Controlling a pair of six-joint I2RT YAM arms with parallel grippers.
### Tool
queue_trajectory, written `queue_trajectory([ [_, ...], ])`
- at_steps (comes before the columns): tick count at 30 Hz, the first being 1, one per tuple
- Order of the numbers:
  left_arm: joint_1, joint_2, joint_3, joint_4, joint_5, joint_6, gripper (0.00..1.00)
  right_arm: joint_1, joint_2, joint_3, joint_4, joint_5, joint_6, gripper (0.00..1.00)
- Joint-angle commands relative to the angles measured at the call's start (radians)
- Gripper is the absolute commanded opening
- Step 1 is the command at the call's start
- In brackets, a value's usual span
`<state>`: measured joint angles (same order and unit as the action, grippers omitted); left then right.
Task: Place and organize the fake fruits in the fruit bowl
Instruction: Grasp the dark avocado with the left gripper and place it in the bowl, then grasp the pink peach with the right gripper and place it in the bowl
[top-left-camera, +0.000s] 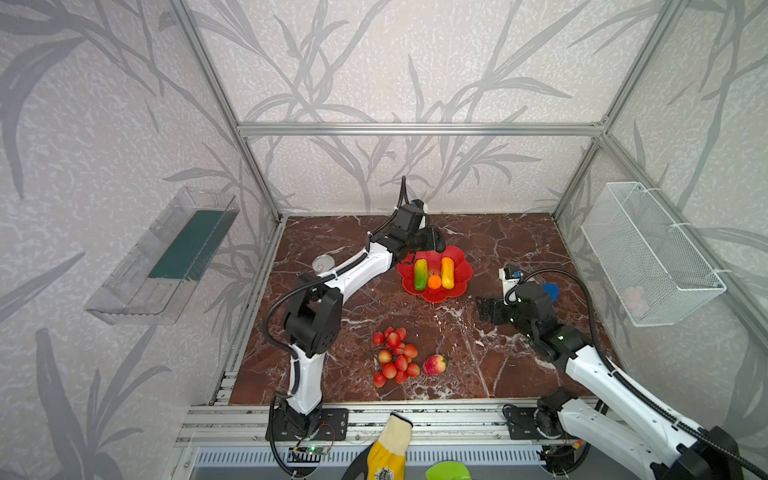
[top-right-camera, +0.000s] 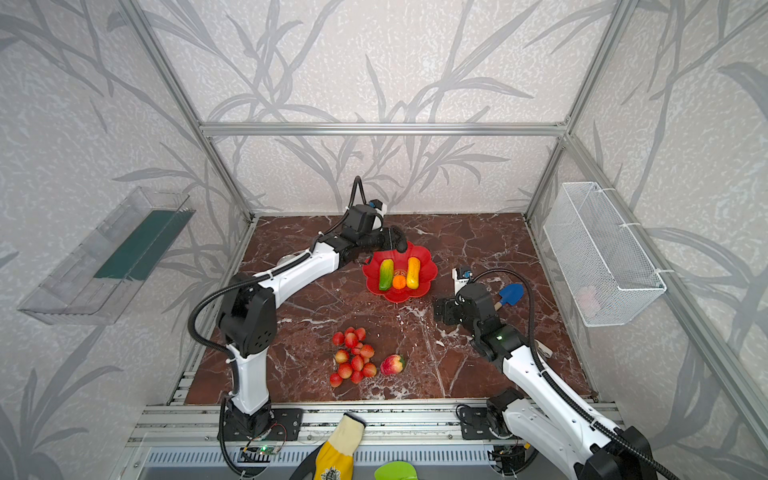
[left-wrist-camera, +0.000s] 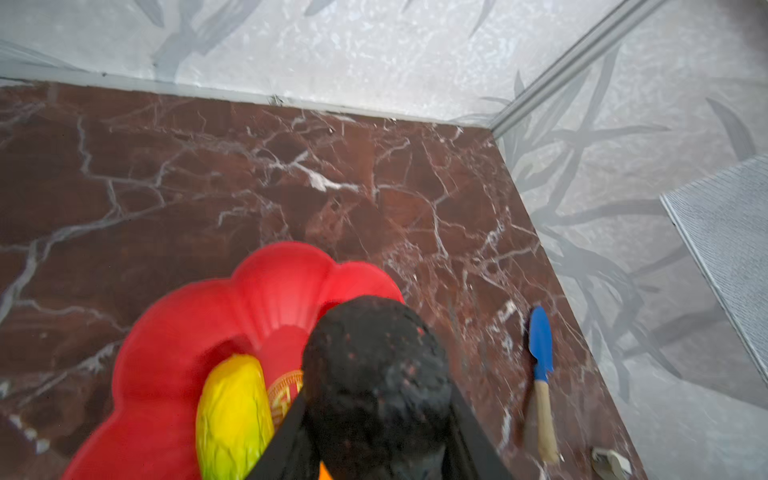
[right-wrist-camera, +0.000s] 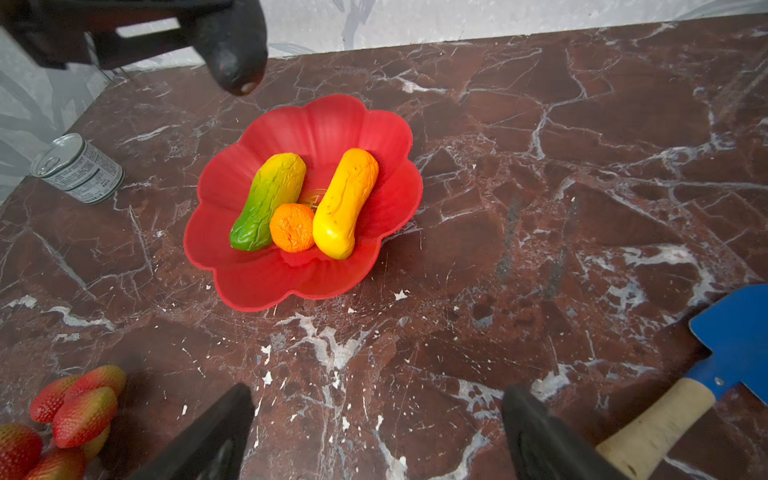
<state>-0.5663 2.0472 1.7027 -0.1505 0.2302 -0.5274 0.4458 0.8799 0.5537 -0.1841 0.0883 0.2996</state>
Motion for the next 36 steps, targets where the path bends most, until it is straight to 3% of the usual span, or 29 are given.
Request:
queue_trajectory([
  [1,-0.014,0.109,0.082,-0.039,-0.005,0.029,0.3,0.0,-0.03,-0.019,-0.032,-0.014,0.019,0.94],
  [10,-0.005,0.2,0.104,-0.054,-0.048,0.01,0.32,0.001,-0.03,-0.041,-0.022,-0.039,0.027,0.94],
  [12,-0.006,0.205,0.104,-0.065,-0.034,0.013,0.4,0.0,-0.018,-0.037,-0.023,-0.044,0.026,0.94],
  [15,-0.006,0.192,0.105,-0.08,-0.028,0.028,0.63,0.0,-0.012,-0.037,-0.014,-0.049,0.025,0.94],
  [24,-0.006,-0.02,0.04,0.0,-0.025,0.071,0.68,0.02,-0.007,-0.012,-0.056,-0.162,-0.002,0.91],
  [28,-0.005,-0.194,-0.09,0.109,-0.099,0.102,0.7,0.132,-0.007,-0.02,-0.09,-0.19,0.0,0.9],
  [36,0.007,-0.586,-0.609,0.425,-0.387,0.122,0.84,0.506,0.043,-0.062,-0.07,-0.096,0.108,0.89],
])
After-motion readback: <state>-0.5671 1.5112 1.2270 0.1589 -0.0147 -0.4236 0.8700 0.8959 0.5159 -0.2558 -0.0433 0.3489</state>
